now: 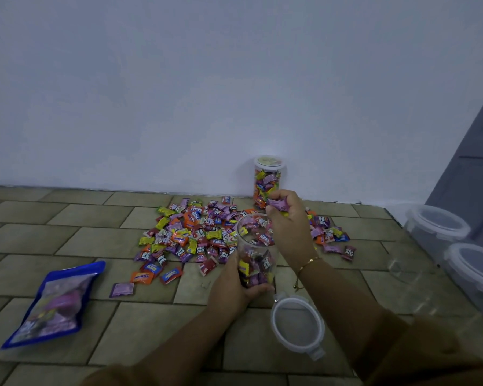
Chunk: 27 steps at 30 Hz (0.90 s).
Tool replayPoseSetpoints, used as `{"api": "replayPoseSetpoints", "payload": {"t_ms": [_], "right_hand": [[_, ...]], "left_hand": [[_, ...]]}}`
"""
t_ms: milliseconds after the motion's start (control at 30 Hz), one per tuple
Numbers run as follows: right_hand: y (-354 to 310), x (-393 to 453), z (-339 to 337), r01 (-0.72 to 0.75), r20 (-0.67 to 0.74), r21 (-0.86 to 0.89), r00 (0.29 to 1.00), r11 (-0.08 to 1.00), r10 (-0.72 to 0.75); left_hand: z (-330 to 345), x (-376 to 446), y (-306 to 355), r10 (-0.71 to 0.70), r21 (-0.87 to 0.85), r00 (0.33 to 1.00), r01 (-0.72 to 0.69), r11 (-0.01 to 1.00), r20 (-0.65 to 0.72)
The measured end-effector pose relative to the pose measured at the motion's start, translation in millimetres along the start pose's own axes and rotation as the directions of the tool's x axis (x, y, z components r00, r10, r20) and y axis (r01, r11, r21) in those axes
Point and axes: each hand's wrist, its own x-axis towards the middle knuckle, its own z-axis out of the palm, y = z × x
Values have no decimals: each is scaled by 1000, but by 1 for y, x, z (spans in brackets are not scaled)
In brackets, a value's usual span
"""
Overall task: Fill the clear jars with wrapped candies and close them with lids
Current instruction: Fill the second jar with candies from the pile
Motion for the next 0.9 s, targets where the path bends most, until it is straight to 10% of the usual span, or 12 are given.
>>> {"api": "replayPoseSetpoints", "payload": {"t_ms": [900], "right_hand": [[10, -12, 2, 198, 19, -296, 979, 935, -201]], "left_hand": [[1, 0, -1, -1, -5, 1000, 1, 1000, -3]]}}
